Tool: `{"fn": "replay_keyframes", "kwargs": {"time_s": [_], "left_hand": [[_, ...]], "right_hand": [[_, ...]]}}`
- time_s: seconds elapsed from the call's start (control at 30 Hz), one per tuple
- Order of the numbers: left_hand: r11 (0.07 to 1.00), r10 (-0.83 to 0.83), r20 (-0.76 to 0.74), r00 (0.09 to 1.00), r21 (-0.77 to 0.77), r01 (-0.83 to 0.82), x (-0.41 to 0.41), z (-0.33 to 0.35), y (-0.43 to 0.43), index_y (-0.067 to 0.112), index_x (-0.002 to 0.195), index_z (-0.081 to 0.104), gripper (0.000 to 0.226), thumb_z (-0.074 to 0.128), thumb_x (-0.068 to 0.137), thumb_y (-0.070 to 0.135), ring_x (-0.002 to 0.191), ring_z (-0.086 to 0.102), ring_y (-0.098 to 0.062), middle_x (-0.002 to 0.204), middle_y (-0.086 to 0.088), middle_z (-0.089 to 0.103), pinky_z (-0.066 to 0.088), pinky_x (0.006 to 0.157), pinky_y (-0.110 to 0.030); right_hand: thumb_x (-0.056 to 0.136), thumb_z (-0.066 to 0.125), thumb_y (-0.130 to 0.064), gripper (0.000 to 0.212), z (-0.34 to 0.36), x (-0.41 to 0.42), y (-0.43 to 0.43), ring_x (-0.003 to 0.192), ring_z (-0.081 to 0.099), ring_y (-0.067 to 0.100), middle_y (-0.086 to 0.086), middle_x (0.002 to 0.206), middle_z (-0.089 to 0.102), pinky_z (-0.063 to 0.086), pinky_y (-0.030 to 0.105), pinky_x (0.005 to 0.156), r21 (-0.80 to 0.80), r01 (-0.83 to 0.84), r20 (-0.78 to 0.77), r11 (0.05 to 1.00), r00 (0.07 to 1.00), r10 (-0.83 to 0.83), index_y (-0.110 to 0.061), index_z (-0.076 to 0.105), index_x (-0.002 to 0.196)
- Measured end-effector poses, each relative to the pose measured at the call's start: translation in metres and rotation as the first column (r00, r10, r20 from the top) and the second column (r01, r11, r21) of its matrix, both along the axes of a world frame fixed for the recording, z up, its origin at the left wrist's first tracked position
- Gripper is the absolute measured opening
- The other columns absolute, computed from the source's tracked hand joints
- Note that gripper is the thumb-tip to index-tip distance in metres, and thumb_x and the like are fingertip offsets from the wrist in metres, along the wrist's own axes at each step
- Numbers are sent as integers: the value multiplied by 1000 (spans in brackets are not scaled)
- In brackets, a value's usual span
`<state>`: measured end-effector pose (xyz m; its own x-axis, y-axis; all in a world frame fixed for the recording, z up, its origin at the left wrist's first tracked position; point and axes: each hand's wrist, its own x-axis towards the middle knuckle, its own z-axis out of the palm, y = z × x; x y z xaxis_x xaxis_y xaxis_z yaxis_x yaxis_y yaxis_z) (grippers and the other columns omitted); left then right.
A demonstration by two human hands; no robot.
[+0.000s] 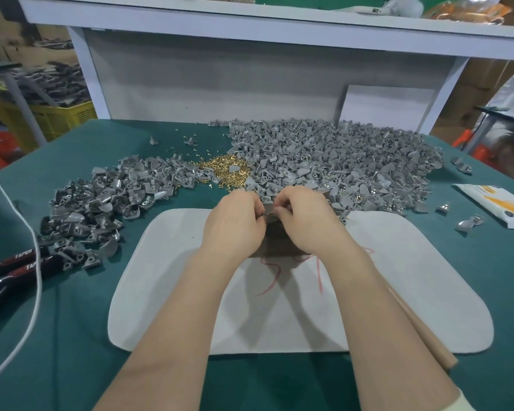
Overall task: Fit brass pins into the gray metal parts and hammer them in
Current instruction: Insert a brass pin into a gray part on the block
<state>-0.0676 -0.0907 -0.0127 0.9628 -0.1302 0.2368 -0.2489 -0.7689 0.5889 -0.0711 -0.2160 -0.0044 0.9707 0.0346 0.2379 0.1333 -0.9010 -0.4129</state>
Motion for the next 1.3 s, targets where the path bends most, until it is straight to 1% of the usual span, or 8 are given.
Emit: {"fn": "replay_keyframes", "kwargs": {"time_s": [0.23,0.67,0.73,0.83,0.93,1.07,1.17,1.3], "left_hand": [[999,-16,4,1000,48,15,-1,3,-1,11,92,68,13,57,85,13,92,59,-33,96,-10,64,52,77,-41],[1000,-8,9,1000,16,7,1,1,-1,13,90,66,8,61,87,19,90,58,-32,94,-10,63,51,77,-38],[1000,-11,15,1000,11,11,1,0,-1,13,89,66,7,62,86,18,91,58,-33,95,-11,63,50,77,-40],[1000,-7,18,1000,10,7,2,-1,0,12,87,65,7,61,86,17,90,58,-32,92,-10,63,51,76,-39],[1000,-4,2,1000,-29,4,3,-3,0,17,87,65,5,63,85,21,91,61,-26,94,-5,65,51,79,-37],[996,-20,-11,1000,-87,19,4,-3,1,19,93,69,12,64,84,24,93,64,-18,96,2,69,51,83,-32],[990,-17,11,1000,-139,18,3,-1,1,21,100,68,15,64,85,23,95,63,-16,102,3,67,51,87,-34],[985,-12,74,997,-169,24,1,3,-2,25,86,65,4,62,87,22,88,60,-16,93,6,62,49,79,-30]], "right_hand": [[93,49,-10,13,5,3,11,102,52,25,8,111,52,34,28,73,-213,-46,4,976,999,48,-11,55,104],[92,51,-9,10,6,3,7,87,44,20,-1,94,41,38,30,74,-179,-52,-22,982,999,49,-19,49,90],[92,50,-10,13,5,3,7,93,48,22,-1,95,42,39,33,78,-155,-68,-14,986,998,66,-21,46,87],[92,52,-14,5,2,3,5,97,51,24,-1,96,47,39,33,82,-89,-84,7,993,996,85,-17,55,90],[91,55,-17,7,-2,3,0,94,57,22,-1,93,60,45,36,86,79,-57,8,995,998,56,-19,61,89],[92,56,-17,18,-1,3,-4,89,61,21,1,87,67,48,37,87,338,-2,-2,941,1000,2,-26,58,77],[91,58,-17,17,0,3,-6,89,62,24,4,85,68,48,41,88,386,-15,15,922,1000,10,-24,59,76],[91,57,-16,23,1,3,-5,86,63,25,4,81,68,49,43,86,401,-36,14,916,999,32,-26,59,70]]}}
